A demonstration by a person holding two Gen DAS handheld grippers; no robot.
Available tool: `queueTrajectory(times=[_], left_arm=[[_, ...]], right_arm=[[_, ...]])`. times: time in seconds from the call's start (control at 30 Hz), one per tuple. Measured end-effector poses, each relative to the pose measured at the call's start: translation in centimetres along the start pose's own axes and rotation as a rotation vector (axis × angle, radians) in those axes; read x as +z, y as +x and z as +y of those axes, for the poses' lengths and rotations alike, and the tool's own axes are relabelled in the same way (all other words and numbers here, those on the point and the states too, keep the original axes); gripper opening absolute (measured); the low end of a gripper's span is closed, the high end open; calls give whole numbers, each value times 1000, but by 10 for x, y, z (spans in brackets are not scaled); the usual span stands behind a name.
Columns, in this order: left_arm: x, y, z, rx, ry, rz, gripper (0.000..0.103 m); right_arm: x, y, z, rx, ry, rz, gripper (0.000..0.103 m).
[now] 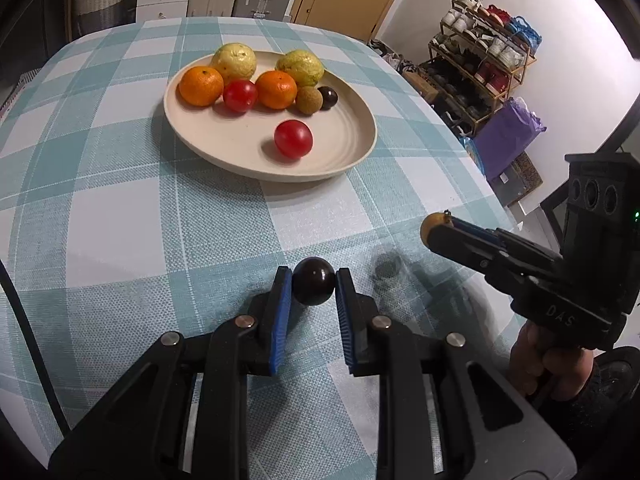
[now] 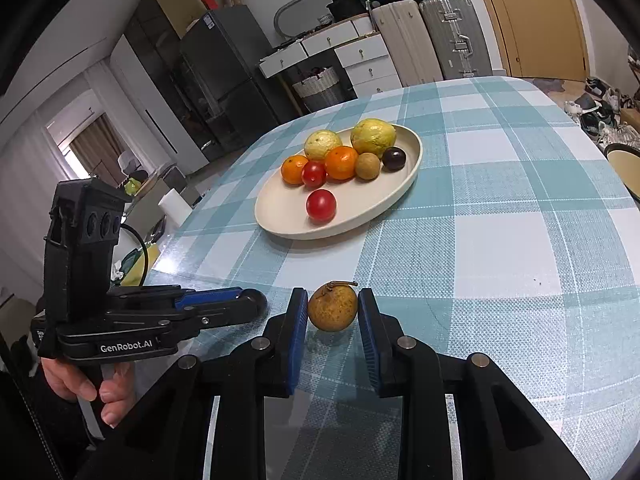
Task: Organize fruits
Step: 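Grasp the small brown fruit with the right gripper while the left gripper grasps the dark plum, then carry the plum and brown fruit onto the cream plate and open both grippers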
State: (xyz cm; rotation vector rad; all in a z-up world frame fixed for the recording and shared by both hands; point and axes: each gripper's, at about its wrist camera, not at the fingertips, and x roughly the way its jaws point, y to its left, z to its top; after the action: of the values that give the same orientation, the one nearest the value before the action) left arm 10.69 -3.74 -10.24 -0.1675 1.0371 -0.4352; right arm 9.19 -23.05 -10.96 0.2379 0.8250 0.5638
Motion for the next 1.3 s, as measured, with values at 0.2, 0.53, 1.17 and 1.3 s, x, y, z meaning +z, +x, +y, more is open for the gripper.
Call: queueTrajectory(times=[0.2,0.53,1.17,1.3], left_arm=[[4,-12,9,-13,-15,-27,19],[28,-33,34,-29,-63,-86,19],[102,-19,71,-27,-123,-124,19],[110,-8,79,-23,-133,-111,19]], right_arm=[[3,3,2,1,0,3,26],[20,12,11,14,-10,5,26],[88,58,32,51,-64,24,26],[98,72,33,53,-65,40,26]])
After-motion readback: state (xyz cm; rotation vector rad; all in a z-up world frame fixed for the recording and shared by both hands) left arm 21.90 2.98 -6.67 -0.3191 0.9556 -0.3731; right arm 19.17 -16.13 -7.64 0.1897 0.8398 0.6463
